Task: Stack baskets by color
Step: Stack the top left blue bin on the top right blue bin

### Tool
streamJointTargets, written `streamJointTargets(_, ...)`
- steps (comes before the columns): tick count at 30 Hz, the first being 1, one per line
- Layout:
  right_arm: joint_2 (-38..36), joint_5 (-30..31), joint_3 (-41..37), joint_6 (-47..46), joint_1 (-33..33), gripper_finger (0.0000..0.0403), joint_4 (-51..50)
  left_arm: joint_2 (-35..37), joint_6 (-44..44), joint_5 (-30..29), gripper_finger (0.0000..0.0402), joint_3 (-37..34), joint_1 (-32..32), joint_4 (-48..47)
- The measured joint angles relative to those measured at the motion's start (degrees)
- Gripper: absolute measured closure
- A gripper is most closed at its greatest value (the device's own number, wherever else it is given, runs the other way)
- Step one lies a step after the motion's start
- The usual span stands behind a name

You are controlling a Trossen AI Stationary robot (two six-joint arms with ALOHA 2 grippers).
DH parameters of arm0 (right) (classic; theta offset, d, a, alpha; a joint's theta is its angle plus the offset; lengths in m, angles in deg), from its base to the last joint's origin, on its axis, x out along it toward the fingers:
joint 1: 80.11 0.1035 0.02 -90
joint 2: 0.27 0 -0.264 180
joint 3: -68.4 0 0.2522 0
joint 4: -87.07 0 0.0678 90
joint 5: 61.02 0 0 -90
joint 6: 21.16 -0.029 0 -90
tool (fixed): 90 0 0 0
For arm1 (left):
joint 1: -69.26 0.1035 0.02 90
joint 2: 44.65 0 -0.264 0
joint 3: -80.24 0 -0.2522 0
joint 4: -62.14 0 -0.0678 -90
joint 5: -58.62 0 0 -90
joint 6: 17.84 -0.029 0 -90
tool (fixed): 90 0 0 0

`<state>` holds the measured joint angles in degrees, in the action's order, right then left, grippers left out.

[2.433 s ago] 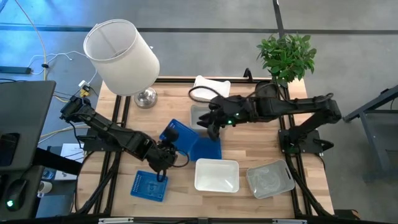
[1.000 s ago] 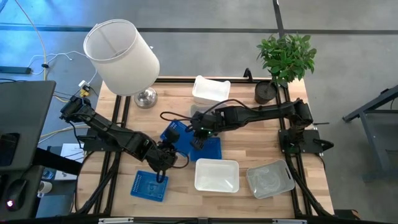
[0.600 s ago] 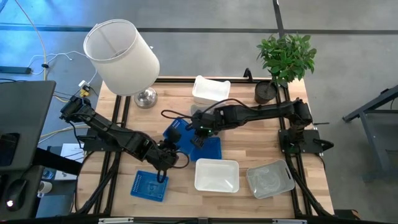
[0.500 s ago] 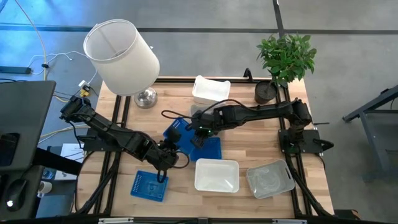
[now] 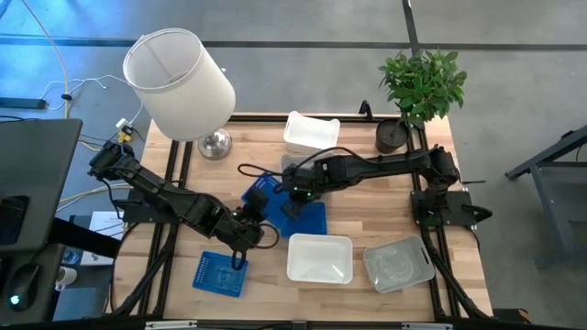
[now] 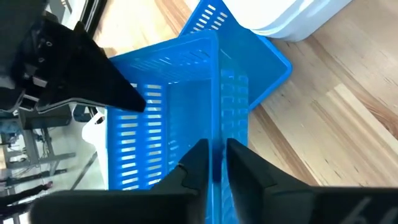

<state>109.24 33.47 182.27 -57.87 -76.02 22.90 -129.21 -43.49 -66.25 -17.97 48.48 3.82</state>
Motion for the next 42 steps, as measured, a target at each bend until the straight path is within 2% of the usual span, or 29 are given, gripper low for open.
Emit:
streamJointTargets(7, 0.00, -0.05, 0.00, 0.84, 0.00, 0.0402, -0.78, 0.00, 3.94, -0.39, 0.0283, 0.00, 0.00, -0.05)
streamJointTargets(11, -0.55, 1.51, 0.00, 1.47, 0.02, 0.0402, -1.62, 0.00, 7.10, -3.48, 0.0239, 0.00, 0.00, 1.30)
streamJointTargets(15, -0.85, 1.77, 0.00, 1.86, 0.00, 0.0403, -3.35, 0.00, 6.20, -4.84, 0.0213, 0.00, 0.00, 1.12)
streamJointTargets(24, -1.54, 4.04, 0.00, 4.68, 0.07, 0.0403, -10.72, 0.00, 10.30, -3.64, 0.0212, 0.00, -0.39, 0.88)
streamJointTargets(32, -5.23, 4.00, 0.00, 14.24, 0.13, 0.0403, -12.65, 1.88, 18.84, 5.05, 0.0213, 0.00, -0.66, -3.24)
streamJointTargets(35, -6.78, 3.93, 0.00, 19.34, -0.20, 0.0403, -13.86, 3.65, 21.73, 6.44, 0.0217, -1.04, -0.66, -4.52)
streamJointTargets(38, -7.71, 1.32, -0.01, 24.34, -1.20, 0.0403, -14.34, 6.15, 24.25, 7.84, 0.0220, -3.08, -0.66, -4.38)
streamJointTargets(42, -7.72, -7.13, -1.78, 34.15, -2.62, 0.0403, -14.52, 9.59, 27.31, 9.01, 0.0222, -5.60, -0.66, -4.15)
